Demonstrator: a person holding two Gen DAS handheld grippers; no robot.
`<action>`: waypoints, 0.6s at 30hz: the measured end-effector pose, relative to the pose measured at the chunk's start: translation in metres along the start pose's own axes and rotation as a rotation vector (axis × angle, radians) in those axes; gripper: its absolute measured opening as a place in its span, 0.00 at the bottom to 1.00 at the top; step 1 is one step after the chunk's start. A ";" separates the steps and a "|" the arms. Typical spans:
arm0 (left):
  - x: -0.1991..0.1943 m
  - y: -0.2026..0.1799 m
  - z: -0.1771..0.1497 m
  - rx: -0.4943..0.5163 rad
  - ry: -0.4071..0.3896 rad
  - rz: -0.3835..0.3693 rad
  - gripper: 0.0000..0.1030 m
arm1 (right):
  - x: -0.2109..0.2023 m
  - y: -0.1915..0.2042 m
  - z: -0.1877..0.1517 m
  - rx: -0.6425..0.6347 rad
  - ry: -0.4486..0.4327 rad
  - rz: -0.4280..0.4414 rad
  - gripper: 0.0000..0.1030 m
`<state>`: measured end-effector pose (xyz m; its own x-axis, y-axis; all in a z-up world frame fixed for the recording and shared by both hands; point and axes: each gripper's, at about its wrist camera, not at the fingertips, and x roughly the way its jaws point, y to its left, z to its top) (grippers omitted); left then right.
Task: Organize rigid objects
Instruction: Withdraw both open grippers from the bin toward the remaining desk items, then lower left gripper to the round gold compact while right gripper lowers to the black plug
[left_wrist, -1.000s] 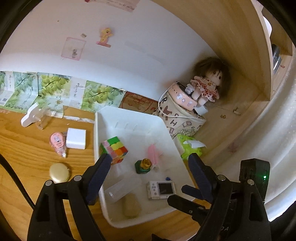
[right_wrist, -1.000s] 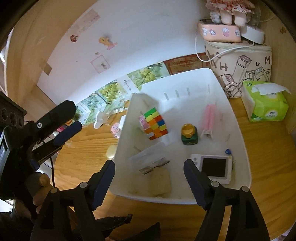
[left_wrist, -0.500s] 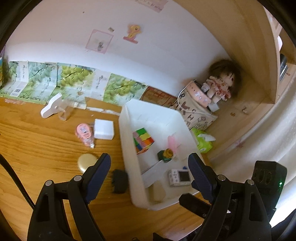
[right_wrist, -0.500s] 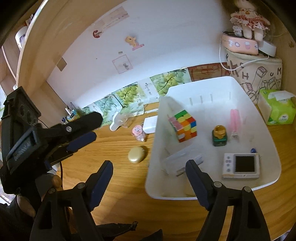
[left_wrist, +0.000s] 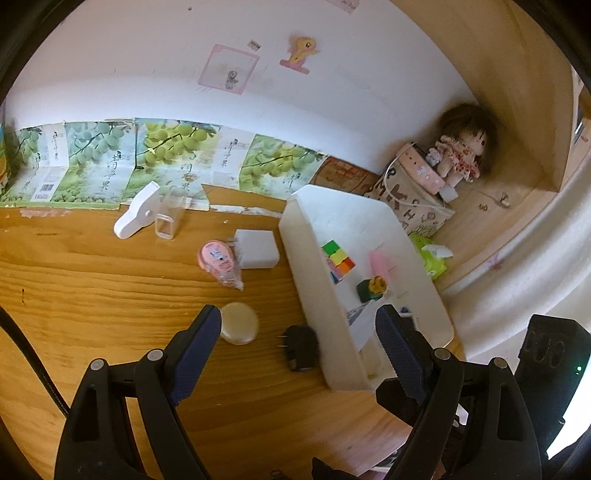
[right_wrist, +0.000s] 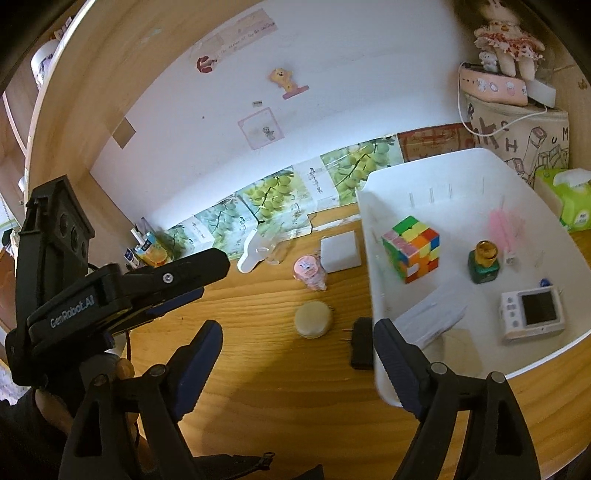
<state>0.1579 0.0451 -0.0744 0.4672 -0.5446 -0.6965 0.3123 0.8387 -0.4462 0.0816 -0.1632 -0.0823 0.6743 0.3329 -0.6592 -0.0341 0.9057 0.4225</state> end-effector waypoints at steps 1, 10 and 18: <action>0.001 0.003 0.000 0.007 0.010 -0.003 0.85 | 0.001 0.003 -0.002 0.003 -0.010 -0.008 0.82; 0.015 0.030 0.005 0.035 0.123 0.008 0.85 | 0.013 0.026 -0.020 -0.033 -0.104 -0.098 0.82; 0.041 0.055 0.009 0.037 0.228 0.078 0.85 | 0.034 0.037 -0.040 -0.085 -0.140 -0.191 0.82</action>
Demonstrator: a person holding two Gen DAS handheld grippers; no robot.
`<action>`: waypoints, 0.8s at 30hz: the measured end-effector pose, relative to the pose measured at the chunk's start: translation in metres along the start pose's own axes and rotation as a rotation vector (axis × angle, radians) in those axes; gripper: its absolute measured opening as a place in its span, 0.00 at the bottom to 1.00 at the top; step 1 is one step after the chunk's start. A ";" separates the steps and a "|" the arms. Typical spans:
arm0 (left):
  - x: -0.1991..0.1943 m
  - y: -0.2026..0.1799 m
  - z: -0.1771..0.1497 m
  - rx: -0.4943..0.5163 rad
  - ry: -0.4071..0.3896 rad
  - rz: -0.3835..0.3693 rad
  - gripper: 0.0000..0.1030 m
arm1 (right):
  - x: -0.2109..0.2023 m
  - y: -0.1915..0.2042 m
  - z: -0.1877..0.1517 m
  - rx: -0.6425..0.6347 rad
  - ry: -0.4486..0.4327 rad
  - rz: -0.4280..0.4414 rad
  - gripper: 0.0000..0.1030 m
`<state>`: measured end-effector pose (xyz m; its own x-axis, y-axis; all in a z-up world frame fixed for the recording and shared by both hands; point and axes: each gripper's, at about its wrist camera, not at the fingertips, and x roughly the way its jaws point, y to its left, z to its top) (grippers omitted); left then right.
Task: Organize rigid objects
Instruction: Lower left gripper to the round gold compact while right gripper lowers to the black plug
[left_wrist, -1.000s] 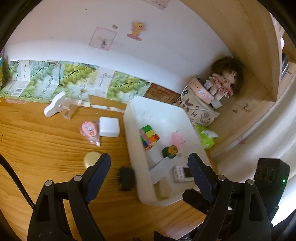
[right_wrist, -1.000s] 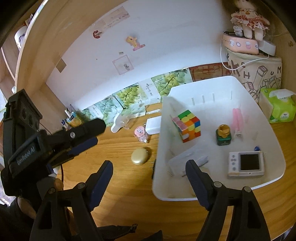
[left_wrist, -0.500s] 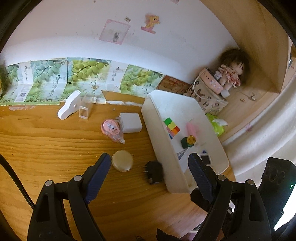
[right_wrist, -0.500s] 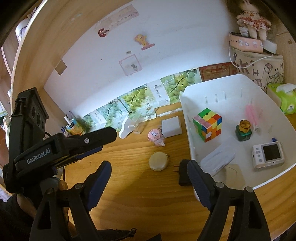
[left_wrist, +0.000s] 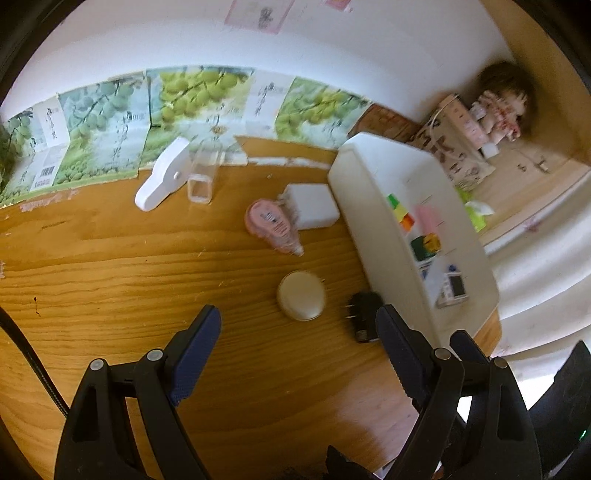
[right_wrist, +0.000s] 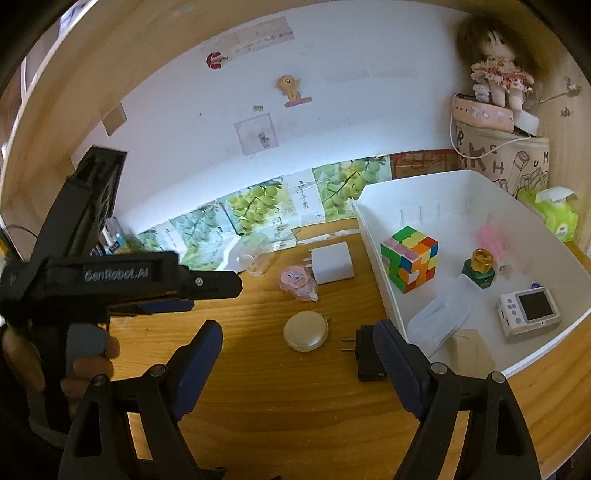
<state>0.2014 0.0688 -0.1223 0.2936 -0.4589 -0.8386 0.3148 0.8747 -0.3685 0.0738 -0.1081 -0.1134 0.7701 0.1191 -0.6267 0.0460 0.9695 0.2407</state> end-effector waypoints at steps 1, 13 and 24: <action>0.005 0.002 0.001 0.000 0.018 0.005 0.85 | 0.003 0.002 -0.004 -0.012 0.000 -0.017 0.82; 0.064 0.008 0.021 -0.002 0.232 0.021 0.85 | 0.044 0.030 -0.033 -0.188 0.052 -0.187 0.82; 0.110 -0.004 0.019 0.056 0.357 0.069 0.85 | 0.069 0.031 -0.046 -0.235 0.129 -0.306 0.82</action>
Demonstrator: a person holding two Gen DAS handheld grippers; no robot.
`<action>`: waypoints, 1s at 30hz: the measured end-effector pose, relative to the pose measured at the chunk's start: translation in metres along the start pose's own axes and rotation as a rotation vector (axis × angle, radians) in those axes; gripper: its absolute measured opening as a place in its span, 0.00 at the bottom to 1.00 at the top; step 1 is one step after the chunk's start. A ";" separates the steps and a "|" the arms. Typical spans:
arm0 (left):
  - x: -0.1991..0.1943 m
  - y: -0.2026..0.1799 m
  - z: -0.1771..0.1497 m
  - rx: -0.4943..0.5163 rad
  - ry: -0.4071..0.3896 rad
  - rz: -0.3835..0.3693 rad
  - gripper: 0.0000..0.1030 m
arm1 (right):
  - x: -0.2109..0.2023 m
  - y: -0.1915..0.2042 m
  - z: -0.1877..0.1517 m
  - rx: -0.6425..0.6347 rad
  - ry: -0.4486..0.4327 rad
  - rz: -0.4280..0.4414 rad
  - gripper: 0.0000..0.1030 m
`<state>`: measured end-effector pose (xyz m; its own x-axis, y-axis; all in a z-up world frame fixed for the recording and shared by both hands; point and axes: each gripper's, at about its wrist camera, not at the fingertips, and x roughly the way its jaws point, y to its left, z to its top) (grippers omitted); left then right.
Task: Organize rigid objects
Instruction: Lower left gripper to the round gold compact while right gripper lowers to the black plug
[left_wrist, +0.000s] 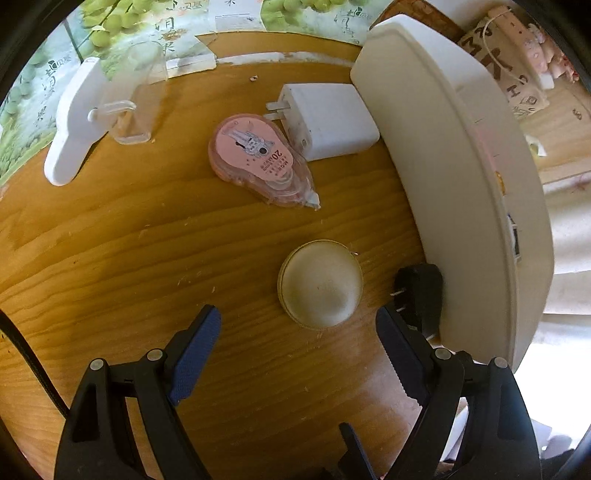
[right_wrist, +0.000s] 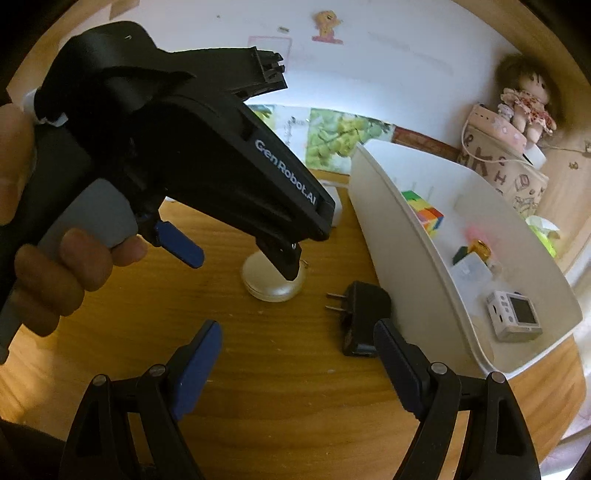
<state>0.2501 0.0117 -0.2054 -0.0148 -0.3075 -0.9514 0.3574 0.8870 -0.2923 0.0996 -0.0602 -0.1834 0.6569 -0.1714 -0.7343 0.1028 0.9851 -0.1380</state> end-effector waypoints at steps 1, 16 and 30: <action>0.001 -0.001 0.000 0.000 0.000 0.002 0.85 | 0.002 0.000 -0.001 0.004 0.008 -0.018 0.82; 0.010 -0.028 0.005 0.072 -0.016 0.092 0.71 | 0.022 -0.014 -0.001 0.189 0.017 -0.160 0.80; -0.008 0.012 0.002 -0.065 -0.016 -0.081 0.39 | 0.048 -0.032 0.005 0.316 0.078 -0.127 0.75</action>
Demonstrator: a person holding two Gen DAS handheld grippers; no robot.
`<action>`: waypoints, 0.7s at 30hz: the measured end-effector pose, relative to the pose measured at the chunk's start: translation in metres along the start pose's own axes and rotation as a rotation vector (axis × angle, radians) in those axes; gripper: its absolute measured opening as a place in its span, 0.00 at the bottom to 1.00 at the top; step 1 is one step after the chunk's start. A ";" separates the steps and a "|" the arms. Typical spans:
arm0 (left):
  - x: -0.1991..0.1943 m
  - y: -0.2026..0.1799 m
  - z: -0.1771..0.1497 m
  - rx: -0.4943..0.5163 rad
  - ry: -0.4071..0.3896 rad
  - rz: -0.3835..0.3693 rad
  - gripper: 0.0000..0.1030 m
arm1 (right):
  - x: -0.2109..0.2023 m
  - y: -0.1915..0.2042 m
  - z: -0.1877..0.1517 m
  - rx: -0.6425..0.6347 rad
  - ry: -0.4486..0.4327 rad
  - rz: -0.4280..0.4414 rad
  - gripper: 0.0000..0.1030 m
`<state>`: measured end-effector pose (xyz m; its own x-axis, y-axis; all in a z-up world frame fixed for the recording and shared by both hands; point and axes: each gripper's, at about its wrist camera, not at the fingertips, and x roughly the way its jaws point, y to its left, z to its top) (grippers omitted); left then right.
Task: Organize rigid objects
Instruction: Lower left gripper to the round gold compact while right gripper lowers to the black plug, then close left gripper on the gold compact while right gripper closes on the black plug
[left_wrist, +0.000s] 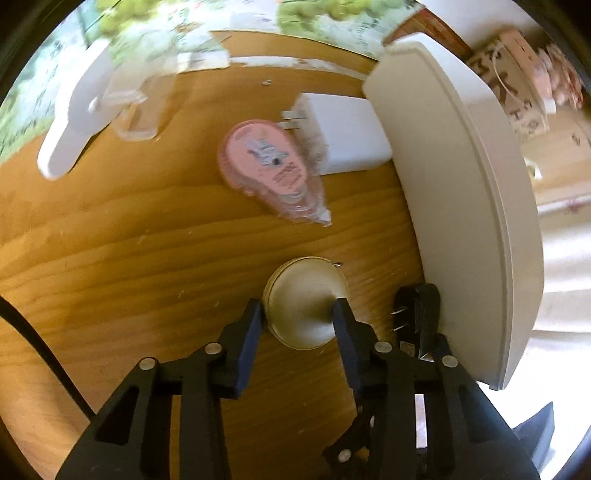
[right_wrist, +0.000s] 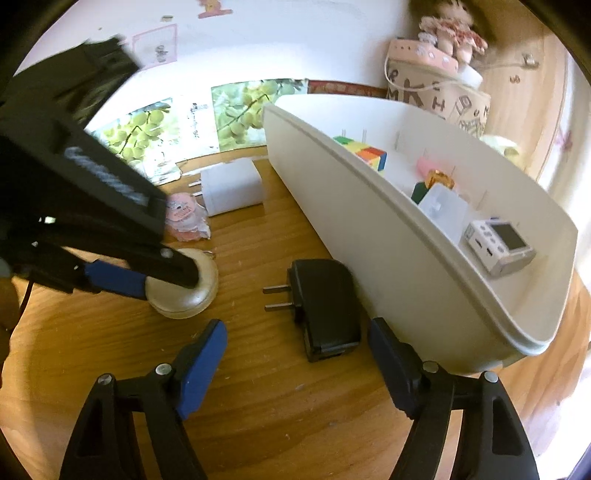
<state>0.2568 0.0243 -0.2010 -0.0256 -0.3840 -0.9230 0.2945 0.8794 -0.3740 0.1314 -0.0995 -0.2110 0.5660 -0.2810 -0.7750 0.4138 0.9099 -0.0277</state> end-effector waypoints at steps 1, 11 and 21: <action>-0.001 0.002 -0.001 -0.008 -0.001 -0.005 0.39 | 0.003 -0.002 0.001 0.013 0.011 0.003 0.75; -0.013 0.033 -0.018 -0.039 0.003 -0.032 0.33 | 0.000 -0.013 0.002 0.113 -0.001 -0.013 0.38; -0.025 0.034 -0.024 -0.041 -0.014 -0.041 0.23 | -0.008 -0.017 0.001 0.097 0.037 0.075 0.37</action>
<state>0.2442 0.0702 -0.1927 -0.0230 -0.4234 -0.9056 0.2540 0.8737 -0.4149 0.1202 -0.1132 -0.2035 0.5720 -0.1999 -0.7956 0.4394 0.8937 0.0913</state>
